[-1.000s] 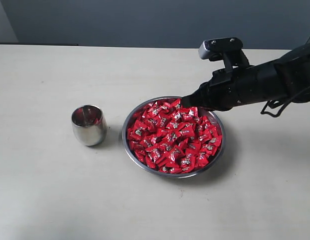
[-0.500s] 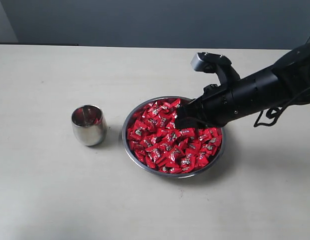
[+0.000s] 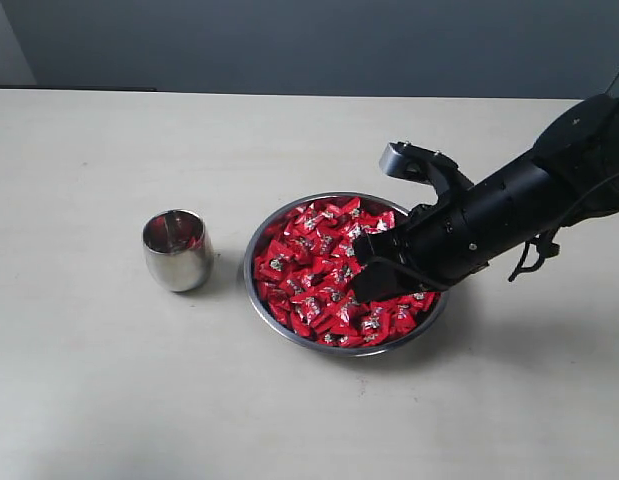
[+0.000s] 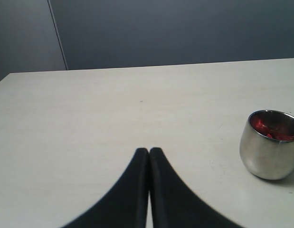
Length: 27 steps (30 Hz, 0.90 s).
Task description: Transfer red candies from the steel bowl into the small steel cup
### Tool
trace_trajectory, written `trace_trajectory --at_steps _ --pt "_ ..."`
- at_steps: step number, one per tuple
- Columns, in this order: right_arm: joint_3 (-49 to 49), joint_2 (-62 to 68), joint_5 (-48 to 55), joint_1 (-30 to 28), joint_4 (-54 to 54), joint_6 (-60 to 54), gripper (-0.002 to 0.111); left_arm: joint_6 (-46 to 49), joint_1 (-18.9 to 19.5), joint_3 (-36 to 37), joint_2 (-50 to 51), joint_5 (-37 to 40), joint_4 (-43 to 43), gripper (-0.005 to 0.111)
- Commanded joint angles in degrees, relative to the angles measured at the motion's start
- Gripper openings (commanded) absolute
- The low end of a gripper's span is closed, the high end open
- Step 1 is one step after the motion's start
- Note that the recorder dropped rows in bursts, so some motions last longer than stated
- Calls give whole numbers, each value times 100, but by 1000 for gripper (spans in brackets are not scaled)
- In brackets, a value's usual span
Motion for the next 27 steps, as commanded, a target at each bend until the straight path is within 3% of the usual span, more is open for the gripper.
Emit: trace_trajectory --at_steps 1,7,15,21,27 --pt "13 5 56 -15 31 37 26 -11 3 22 -26 -11 -16 0" --pt "-120 134 -1 -15 343 37 26 -11 3 22 -26 -11 -16 0" --pt "-372 582 100 -15 -53 473 26 -11 3 22 -26 -11 -16 0" --pt "-386 582 56 438 -439 451 25 -11 3 22 -26 -11 -16 0" --pt "-590 582 -459 934 -1184 788 6 -11 3 22 -26 -11 -16 0"
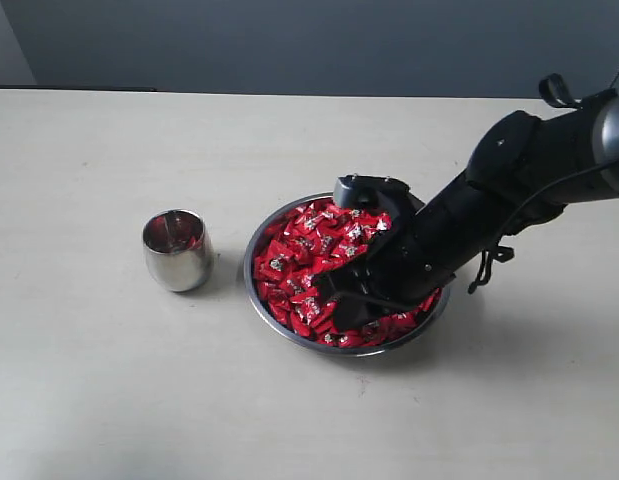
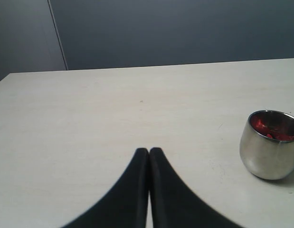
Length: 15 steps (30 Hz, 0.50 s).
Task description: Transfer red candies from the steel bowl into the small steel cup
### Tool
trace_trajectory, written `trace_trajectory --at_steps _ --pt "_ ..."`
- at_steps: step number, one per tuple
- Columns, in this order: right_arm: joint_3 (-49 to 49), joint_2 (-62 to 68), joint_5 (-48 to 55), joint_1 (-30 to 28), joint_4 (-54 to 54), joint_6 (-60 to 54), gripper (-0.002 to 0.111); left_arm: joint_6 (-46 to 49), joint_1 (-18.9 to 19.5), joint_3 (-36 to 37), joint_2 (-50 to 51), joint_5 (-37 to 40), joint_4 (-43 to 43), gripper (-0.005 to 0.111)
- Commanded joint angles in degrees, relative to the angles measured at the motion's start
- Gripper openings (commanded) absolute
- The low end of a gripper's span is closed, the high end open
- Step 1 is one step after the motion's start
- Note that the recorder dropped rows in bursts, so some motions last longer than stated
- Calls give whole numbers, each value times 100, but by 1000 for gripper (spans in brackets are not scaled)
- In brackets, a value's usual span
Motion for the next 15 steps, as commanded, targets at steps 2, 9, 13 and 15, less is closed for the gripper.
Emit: trace_trajectory --at_steps 2,9,13,15 --pt "-336 0 -149 236 -532 306 4 -11 3 22 -26 -11 -16 0" --pt "-1053 -32 254 236 -2256 1042 2 -11 3 22 -26 -11 -16 0" --pt "-1153 -90 315 326 -3290 1526 -1 -11 3 22 -26 -11 -16 0" --pt "-1153 -141 327 355 -3316 1660 -1 -11 3 22 -26 -11 -16 0"
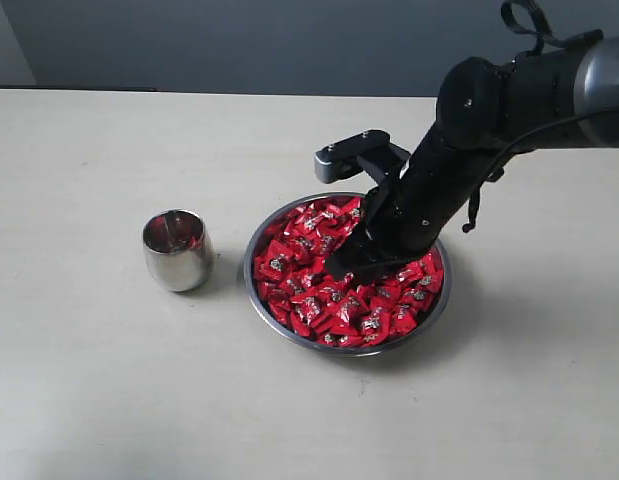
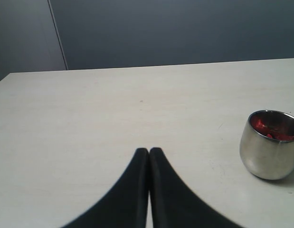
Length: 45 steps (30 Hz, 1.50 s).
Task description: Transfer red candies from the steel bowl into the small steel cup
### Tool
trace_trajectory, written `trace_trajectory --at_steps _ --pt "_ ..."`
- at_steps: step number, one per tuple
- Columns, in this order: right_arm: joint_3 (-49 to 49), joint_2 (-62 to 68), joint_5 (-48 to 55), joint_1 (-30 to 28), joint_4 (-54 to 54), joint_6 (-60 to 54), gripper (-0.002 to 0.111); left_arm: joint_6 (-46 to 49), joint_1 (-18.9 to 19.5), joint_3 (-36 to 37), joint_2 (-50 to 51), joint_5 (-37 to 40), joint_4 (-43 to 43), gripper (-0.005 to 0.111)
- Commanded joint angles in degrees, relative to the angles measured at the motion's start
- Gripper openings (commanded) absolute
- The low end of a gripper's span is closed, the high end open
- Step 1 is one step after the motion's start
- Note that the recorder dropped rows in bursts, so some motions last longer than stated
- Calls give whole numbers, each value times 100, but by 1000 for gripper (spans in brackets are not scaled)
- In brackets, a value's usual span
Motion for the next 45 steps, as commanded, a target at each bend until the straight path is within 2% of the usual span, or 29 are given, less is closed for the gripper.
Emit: trace_trajectory --at_steps 1,6,12,17,27,29,34,35,45 --pt "-61 -139 97 131 -505 330 -1 -11 3 22 -26 -11 -16 0" --pt "-94 -88 19 664 -1025 620 -1 -11 3 22 -26 -11 -16 0" --pt "-97 150 -155 1324 -3264 2167 -1 -11 3 22 -26 -11 -16 0" --pt "-97 151 -66 1431 -2904 1801 -1 -11 3 22 -26 -11 -16 0" --pt "-97 -44 -234 1431 -2525 1801 -1 -11 3 22 -26 -11 -16 0" --pt "-97 -44 -188 1431 -2435 1801 6 -11 3 22 -26 -11 -16 0" --pt "-97 -44 -38 1431 -2297 1956 42 -11 3 22 -26 -11 -16 0" --pt "-97 -44 -67 1431 -2340 2056 44 -11 3 22 -26 -11 -16 0" --pt "-344 528 53 1431 -2385 2384 41 -11 3 22 -26 -11 -16 0"
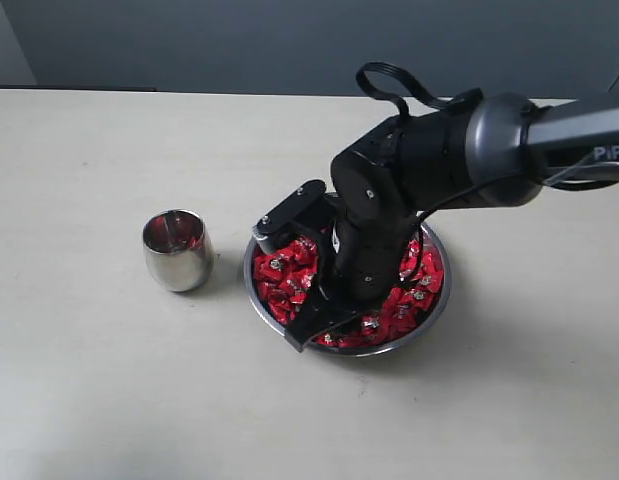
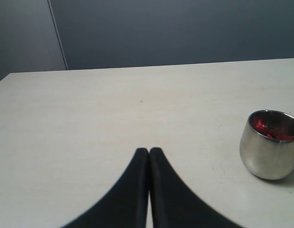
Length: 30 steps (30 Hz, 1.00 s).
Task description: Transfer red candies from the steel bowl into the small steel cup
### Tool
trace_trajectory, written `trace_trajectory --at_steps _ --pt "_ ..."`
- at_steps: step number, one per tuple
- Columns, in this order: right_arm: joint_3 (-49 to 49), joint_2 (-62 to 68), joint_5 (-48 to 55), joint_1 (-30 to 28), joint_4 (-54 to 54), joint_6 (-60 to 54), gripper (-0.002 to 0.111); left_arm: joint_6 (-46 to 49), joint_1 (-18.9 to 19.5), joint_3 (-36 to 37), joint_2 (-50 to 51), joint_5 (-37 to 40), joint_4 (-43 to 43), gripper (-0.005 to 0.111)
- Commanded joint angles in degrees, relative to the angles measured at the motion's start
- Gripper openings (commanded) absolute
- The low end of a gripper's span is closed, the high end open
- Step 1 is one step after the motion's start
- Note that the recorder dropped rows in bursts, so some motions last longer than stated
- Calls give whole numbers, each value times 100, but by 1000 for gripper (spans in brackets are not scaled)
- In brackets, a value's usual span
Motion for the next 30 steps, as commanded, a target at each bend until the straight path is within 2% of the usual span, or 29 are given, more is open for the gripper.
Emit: trace_trajectory --at_steps 1,5,12,30 --pt "-283 118 51 0 -195 183 41 -11 3 22 -26 -11 -16 0" --pt "-493 206 419 0 -851 453 41 -11 3 22 -26 -11 -16 0" --pt "-531 370 432 0 -359 441 41 -11 3 22 -26 -11 -16 0" --pt "-531 383 260 0 -418 441 41 -11 3 22 -26 -11 -16 0"
